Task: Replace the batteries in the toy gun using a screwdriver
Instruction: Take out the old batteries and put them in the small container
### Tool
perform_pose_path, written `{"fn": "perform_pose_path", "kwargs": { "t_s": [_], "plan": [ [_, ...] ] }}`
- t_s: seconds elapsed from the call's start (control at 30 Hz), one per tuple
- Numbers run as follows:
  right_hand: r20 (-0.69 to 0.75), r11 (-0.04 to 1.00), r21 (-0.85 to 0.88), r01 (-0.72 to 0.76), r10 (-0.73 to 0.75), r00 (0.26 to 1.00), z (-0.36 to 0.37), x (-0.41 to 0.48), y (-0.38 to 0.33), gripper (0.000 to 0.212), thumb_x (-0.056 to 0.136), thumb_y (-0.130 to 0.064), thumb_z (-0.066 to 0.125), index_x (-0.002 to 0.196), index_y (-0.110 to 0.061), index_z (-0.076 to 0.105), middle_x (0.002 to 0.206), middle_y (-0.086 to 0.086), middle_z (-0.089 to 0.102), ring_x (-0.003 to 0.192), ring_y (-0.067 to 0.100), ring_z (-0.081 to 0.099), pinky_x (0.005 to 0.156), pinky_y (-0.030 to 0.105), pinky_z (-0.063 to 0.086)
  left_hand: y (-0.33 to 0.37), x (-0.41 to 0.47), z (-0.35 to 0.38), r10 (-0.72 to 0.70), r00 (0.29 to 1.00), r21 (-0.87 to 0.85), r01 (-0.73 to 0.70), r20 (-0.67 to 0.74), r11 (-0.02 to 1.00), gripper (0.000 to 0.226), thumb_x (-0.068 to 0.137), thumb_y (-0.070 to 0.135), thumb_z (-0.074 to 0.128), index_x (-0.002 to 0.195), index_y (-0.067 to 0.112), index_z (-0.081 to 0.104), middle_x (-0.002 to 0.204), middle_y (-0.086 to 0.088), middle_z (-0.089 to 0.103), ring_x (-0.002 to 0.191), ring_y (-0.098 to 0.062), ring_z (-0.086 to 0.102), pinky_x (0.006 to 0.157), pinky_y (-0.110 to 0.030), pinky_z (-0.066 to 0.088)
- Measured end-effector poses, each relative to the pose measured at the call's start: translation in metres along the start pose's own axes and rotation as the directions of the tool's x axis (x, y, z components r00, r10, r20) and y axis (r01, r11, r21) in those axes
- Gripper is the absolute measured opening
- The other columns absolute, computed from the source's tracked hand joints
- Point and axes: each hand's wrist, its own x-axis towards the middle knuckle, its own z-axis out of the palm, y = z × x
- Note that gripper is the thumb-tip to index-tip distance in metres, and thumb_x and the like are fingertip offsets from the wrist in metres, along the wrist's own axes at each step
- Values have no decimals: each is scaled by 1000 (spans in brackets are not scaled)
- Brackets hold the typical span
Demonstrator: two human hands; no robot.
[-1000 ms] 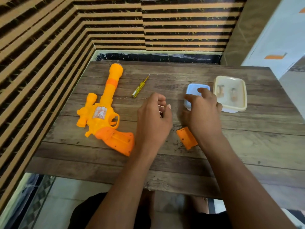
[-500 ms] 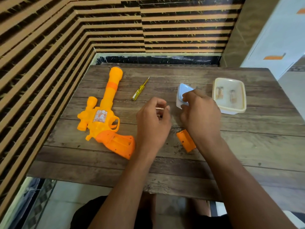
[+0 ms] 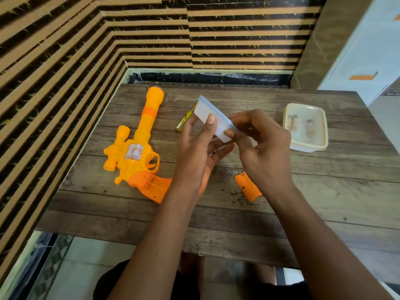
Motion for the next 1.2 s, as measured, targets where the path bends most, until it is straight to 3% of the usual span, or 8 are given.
{"fn": "perform_pose_path", "kwargs": {
  "t_s": [0.2, 0.47, 0.63, 0.73, 0.87, 0.93, 1.07, 1.2],
  "plan": [
    [-39, 997, -31, 65, -66, 997, 3, -4, -1, 16, 96, -5, 70, 112, -4, 76, 95, 5, 71, 91, 14, 69, 78, 33, 58, 5, -2, -3, -18, 1000, 26, 18, 18, 1000, 49, 102, 19, 67, 148, 14, 54, 110, -11, 73, 84, -17, 74, 80, -32, 62],
    [-111, 996, 82, -31, 40, 993, 10, -6, -2, 17, 96, -4, 69, 109, -2, 78, 86, -3, 67, 82, 1, 62, 74, 14, 45, 15, -3, -3, -8, 999, 76, 5, 35, 997, 54, 90, 24, 72, 141, 11, 62, 110, -8, 73, 92, -15, 72, 71, -24, 59],
    [-64, 961, 256, -105, 125, 990, 9, -4, -3, 17, 94, -3, 70, 107, -9, 78, 86, -5, 70, 85, 8, 66, 76, 31, 53, 21, -1, -12, 5, 998, 87, -10, 59, 996, 59, 87, 26, 72, 142, 10, 60, 114, -11, 73, 96, -20, 72, 73, -26, 60],
    [-21, 954, 276, -117, 127, 992, 8, -3, -3, 14, 92, -5, 74, 105, -10, 79, 91, -1, 75, 90, 13, 71, 80, 36, 59, 24, -2, -16, -31, 1000, 68, 30, 7, 997, 50, 90, 28, 70, 135, 8, 65, 108, -10, 76, 91, -20, 74, 66, -23, 58],
    [58, 995, 60, 73, -77, 995, 1, 1, 5, 23, 85, 3, 79, 107, -4, 79, 103, 1, 76, 100, 8, 71, 89, 25, 56, 26, -2, -18, -74, 997, -44, 73, -22, 996, 50, 86, 36, 73, 126, 7, 68, 113, -16, 72, 92, -19, 71, 64, -20, 57],
    [97, 980, -43, 196, -191, 977, 2, 0, 9, 29, 84, 12, 75, 111, 0, 77, 108, 7, 76, 101, 16, 72, 88, 31, 57, 27, -1, -18, -80, 997, -69, 79, -17, 994, 50, 83, 35, 73, 123, 7, 69, 111, -16, 72, 91, -19, 69, 64, -20, 57],
    [93, 954, -83, 288, -281, 955, 6, -3, 11, 42, 83, 25, 63, 118, 5, 74, 105, 12, 74, 93, 25, 72, 79, 40, 58, 28, 0, -19, -87, 996, -142, 89, 16, 986, 50, 86, 32, 72, 128, 4, 66, 111, -16, 73, 96, -24, 70, 66, -19, 58],
    [75, 942, -86, 324, -318, 945, 6, 2, 6, 53, 74, 27, 58, 121, 6, 73, 102, 13, 76, 92, 26, 73, 81, 33, 58, 32, -2, -23, -102, 992, -266, 118, 73, 957, 43, 87, 26, 69, 123, 3, 66, 107, -18, 76, 98, -36, 74, 58, -15, 58]
  ]
}}
